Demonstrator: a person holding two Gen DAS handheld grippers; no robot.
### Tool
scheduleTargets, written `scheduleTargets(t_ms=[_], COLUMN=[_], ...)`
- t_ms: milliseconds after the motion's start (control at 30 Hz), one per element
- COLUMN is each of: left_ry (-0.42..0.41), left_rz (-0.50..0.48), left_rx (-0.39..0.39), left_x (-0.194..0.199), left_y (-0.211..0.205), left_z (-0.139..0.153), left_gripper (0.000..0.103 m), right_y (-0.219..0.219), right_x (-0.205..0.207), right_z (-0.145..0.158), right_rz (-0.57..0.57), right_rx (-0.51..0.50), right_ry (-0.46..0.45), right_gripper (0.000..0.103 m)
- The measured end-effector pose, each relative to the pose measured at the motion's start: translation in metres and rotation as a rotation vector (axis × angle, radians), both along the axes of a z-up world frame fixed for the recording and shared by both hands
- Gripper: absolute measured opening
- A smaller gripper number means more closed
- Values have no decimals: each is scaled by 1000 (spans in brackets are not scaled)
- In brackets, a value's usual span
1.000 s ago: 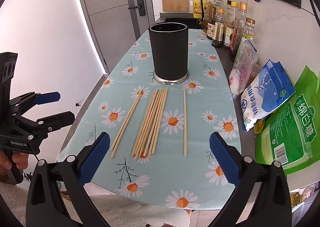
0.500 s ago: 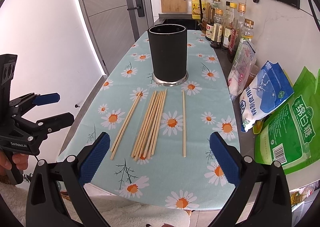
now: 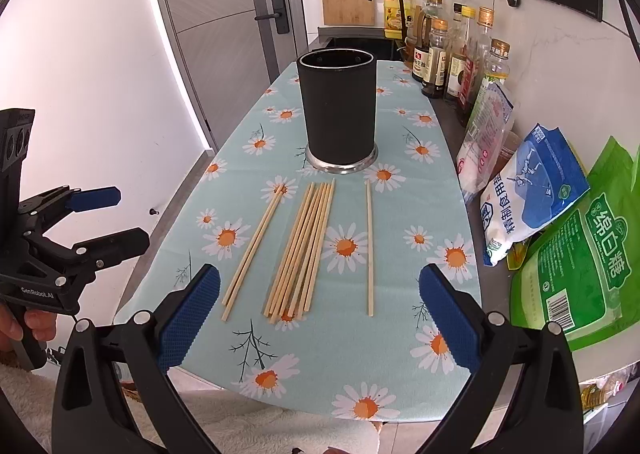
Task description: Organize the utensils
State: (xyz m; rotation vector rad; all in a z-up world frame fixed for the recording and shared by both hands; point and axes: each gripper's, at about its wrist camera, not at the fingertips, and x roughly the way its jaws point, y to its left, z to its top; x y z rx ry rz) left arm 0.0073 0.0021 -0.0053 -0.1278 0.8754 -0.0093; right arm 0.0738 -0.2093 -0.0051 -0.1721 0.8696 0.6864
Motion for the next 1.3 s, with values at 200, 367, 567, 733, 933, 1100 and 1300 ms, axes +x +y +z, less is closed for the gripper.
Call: scheduleTargets(t_ms=[200,367,567,733,933,1100,1300], left_ry=[-2,3,3,18,49,83,149], left_rz=[-5,-3,0,16,80,111,105], left_rx=[-1,-2,-5,-6,-24,-56,-79], left_x=[-1,-2,1,7,19,32,51], left_y=[1,2,3,7,18,28,34], left_z=[0,-3,-3,-7,-15,-23,-35], left_gripper=[97,97,97,97,97,97,97], right_y=[0,2,5,6,5,0,8], right_x=[-1,-2,0,8,32,61,96], right_z=[-1,-1,0,-2,-12,-26,-46], right_rz=[0,2,10,12,-6,-23,-16], right_rx=[0,-4,-11,-26,-34,-9,-62], right_ry=[-4,-5,-5,7,68,196,296], right_gripper=[99,99,99,99,99,99,92])
